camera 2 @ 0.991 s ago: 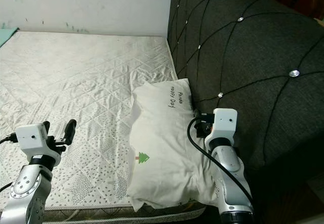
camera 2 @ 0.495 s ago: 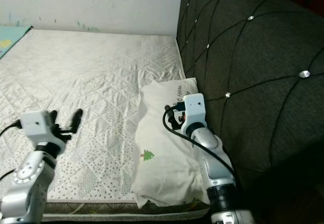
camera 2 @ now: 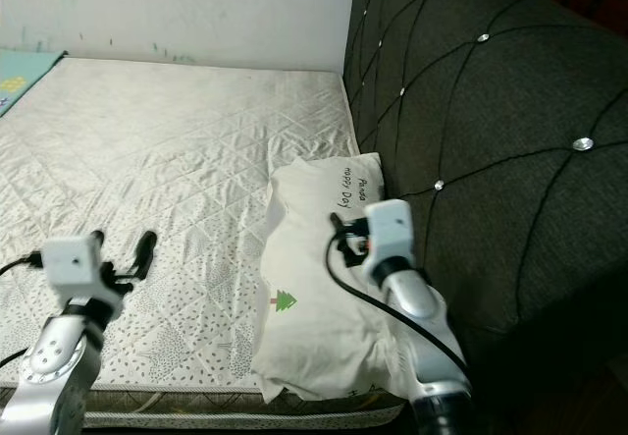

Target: Clean up the room

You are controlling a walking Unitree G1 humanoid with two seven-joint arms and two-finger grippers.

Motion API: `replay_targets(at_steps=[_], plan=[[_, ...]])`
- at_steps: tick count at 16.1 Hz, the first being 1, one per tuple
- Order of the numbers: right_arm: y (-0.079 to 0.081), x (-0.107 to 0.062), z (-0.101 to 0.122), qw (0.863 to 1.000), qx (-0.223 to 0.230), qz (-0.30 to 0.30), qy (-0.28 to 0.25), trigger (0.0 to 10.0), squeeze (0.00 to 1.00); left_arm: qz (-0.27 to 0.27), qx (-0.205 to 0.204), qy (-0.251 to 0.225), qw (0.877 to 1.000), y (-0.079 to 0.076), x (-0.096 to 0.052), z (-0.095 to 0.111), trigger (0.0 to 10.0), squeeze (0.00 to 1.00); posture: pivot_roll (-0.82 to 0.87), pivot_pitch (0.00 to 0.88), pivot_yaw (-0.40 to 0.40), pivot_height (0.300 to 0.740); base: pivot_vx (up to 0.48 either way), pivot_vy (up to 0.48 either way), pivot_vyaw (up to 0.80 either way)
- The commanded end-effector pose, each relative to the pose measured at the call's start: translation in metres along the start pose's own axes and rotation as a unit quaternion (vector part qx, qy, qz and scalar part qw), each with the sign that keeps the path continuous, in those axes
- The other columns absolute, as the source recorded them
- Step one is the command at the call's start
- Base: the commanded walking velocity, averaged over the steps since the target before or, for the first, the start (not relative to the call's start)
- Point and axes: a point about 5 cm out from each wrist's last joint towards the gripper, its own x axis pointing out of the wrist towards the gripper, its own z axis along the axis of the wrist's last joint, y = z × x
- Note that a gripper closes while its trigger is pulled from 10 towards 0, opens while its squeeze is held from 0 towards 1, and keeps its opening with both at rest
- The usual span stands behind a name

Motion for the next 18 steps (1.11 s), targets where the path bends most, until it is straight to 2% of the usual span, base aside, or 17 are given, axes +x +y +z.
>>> replay_targets(at_steps=[1,2,3,4,5,7,8,9,10,11,15,16,17,18], plan=[[-0.012,-0.006,0.005,0.999,0.003,-0.039,-0.035,10.0,0.0,0.001,0.034,-0.013,0.999,0.003,-0.001,-0.001,10.0,0.0,-0.06,0.0,-0.048,0.74,0.0,0.0,0.0],[-0.017,-0.008,0.002,0.998,-0.011,-0.043,-0.038,10.0,0.0,-0.002,0.058,-0.019,0.998,0.004,-0.001,-0.003,10.0,0.0,-0.06,0.0,-0.048,0.74,0.0,0.0,0.0],[-0.021,-0.011,-0.004,0.998,-0.013,-0.052,-0.034,10.0,0.0,0.01,0.063,-0.025,0.998,0.007,-0.002,-0.003,10.0,0.0,-0.06,0.0,-0.053,0.74,0.0,0.0,0.0],[-0.024,-0.013,-0.007,0.998,0.012,-0.063,-0.029,10.0,0.0,0.012,0.059,-0.029,0.998,0.008,-0.003,-0.002,10.0,0.0,-0.06,0.0,-0.053,0.74,0.0,0.0,0.0],[-0.024,-0.016,-0.008,0.998,0.03,-0.061,-0.019,10.0,0.0,-0.001,0.075,-0.047,0.996,0.004,-0.004,0.006,10.0,0.0,-0.07,0.0,-0.054,0.74,0.0,0.0,0.0],[-0.016,-0.013,0.019,0.998,0.028,-0.028,-0.058,10.0,0.0,-0.023,0.055,-0.093,0.994,-0.011,0.001,0.038,10.0,0.0,-0.07,0.0,-0.057,0.74,0.0,0.0,0.0],[-0.014,-0.01,0.039,0.996,0.017,-0.015,-0.089,10.0,0.0,-0.043,0.065,-0.129,0.989,-0.019,0.004,0.059,10.0,0.0,-0.06,0.0,-0.064,0.74,0.0,0.0,0.0],[-0.014,-0.009,0.047,0.995,0.004,-0.009,-0.102,10.0,0.0,-0.043,0.064,-0.139,0.987,-0.019,0.004,0.065,10.0,0.0,-0.05,0.0,-0.064,0.74,0.0,0.0,0.0],[-0.015,-0.009,0.048,0.995,0.001,-0.007,-0.102,10.0,0.0,-0.037,0.063,-0.133,0.988,-0.015,0.004,0.061,10.0,0.0,-0.05,0.0,-0.064,0.74,0.0,0.0,0.0],[-0.013,-0.01,0.04,0.995,-0.036,0.011,-0.098,10.0,0.0,-0.024,0.064,-0.104,0.992,-0.008,-0.001,0.043,10.0,0.0,-0.05,0.0,-0.064,0.74,0.0,0.0,0.0],[-0.01,-0.024,0.017,0.997,-0.032,0.019,-0.074,10.0,0.0,-0.007,0.063,-0.02,0.998,0.003,-0.025,0.0,10.0,0.0,-0.04,0.0,-0.062,0.74,0.0,0.0,0.0],[-0.013,-0.03,0.003,0.998,-0.035,0.005,-0.052,10.0,0.0,0.008,0.049,0.017,0.999,0.014,-0.032,-0.018,10.0,0.0,-0.04,0.0,-0.061,0.74,0.0,0.0,0.0],[-0.019,-0.034,-0.008,0.998,-0.043,-0.012,-0.033,10.0,0.0,0.025,0.033,0.032,0.999,0.021,-0.034,-0.025,10.0,0.0,-0.04,0.0,-0.061,0.74,0.0,0.0,0.0],[-0.026,-0.037,-0.016,0.999,-0.027,-0.039,-0.017,10.0,0.0,0.029,0.025,0.032,0.999,0.023,-0.033,-0.025,10.0,0.0,-0.05,0.0,-0.062,0.74,0.0,0.0,0.0]])
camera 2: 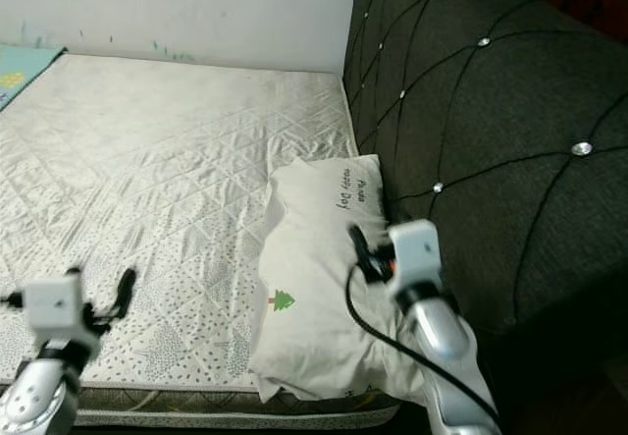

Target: Clean up the room

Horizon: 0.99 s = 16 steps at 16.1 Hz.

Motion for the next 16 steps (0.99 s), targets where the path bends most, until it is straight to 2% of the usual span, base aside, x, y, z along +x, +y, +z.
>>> replay_targets(at_steps=[1,6,11,16], plan=[[-0.009,-0.001,0.0,1.0,0.007,-0.025,0.002,10.0,0.0,-0.009,-0.004,-0.009,1.0,-0.002,0.004,0.006,10.0,0.0,-0.05,0.0,-0.061,0.74,0.0,0.0,0.0],[-0.006,0.002,0.002,1.0,0.018,-0.026,0.001,10.0,0.0,-0.032,-0.015,-0.029,0.999,-0.014,0.011,0.015,10.0,0.0,-0.05,0.0,-0.064,0.74,0.0,0.0,0.0],[-0.005,0.007,0.004,1.0,0.019,-0.024,-0.003,10.0,0.0,-0.039,-0.024,-0.028,0.999,-0.019,0.013,0.015,10.0,0.0,-0.05,0.0,-0.064,0.74,0.0,0.0,-0.69],[-0.002,0.011,0.005,1.0,0.021,-0.022,-0.006,10.0,0.0,-0.042,-0.024,-0.034,0.998,-0.019,0.018,0.019,10.0,0.0,-0.04,0.0,-0.068,0.74,0.0,0.298,0.0]])
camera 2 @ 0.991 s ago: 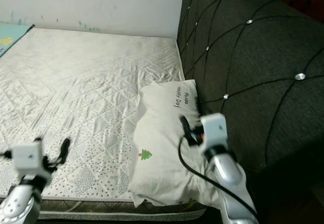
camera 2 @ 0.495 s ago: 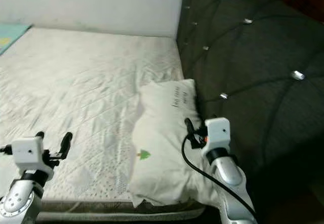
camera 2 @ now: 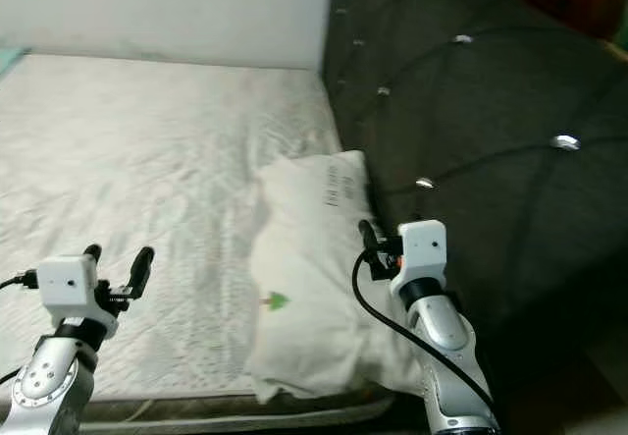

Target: Clean up the room

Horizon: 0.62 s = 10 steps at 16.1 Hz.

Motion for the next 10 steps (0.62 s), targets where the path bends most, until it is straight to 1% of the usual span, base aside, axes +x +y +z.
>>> replay_targets(at_steps=[1,9,10], plan=[[-0.0017,0.0024,0.0019,1.0,0.0,-0.003,-0.002,10.0,0.0,0.0,0.0,0.005,1.0,0.0016,0.0001,-0.0002,10.0,0.0,-0.04,0.0,-0.069,0.74,0.0,0.371,0.0],[0.0014,0.0094,0.0052,1.0,0.003,-0.006,-0.01,10.0,0.0,-0.003,0.0,0.001,1.0,-0.001,0.0039,0.0016,10.0,0.0,-0.04,0.0,-0.067,0.74,0.0,0.422,0.0],[0.0033,0.0102,0.0048,1.0,0.013,-0.004,-0.01,10.0,0.0,-0.003,0.0,0.001,1.0,-0.0014,0.0043,0.0018,10.0,0.0,-0.04,0.0,-0.069,0.74,0.0,0.48,0.0]])
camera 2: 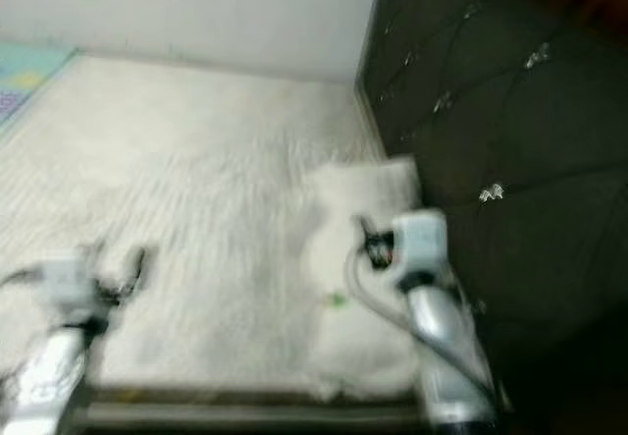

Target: Clean up the room

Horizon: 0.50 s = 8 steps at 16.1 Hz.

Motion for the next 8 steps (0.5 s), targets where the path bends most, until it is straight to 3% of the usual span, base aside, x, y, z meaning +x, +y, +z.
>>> replay_targets(at_steps=[1,3,5,8], plan=[[0.006,0.004,0.008,1.0,0.004,0.007,-0.015,10.0,0.0,0.007,0.009,0.002,1.0,0.006,-0.001,0.001,10.0,0.0,-0.04,0.0,-0.068,0.74,0.0,0.48,0.0],[0.011,0.009,0.009,1.0,0.001,0.013,-0.004,10.0,0.0,0.009,0.008,-0.002,1.0,0.006,0.003,0.003,10.0,0.0,-0.05,0.0,-0.069,0.74,0.0,0.48,0.0],[0.009,0.014,0.007,0.999,0.033,-0.011,0.017,10.0,0.0,0.011,0.008,-0.008,1.0,0.005,0.005,0.008,10.0,0.0,-0.05,0.01,-0.072,0.74,0.0,0.48,0.0],[0.009,0.015,0.011,1.0,0.015,-0.018,0.011,10.0,0.0,0.013,0.008,-0.013,1.0,0.003,0.004,0.01,10.0,0.0,-0.06,0.031,-0.076,0.74,0.0,0.48,0.0]])
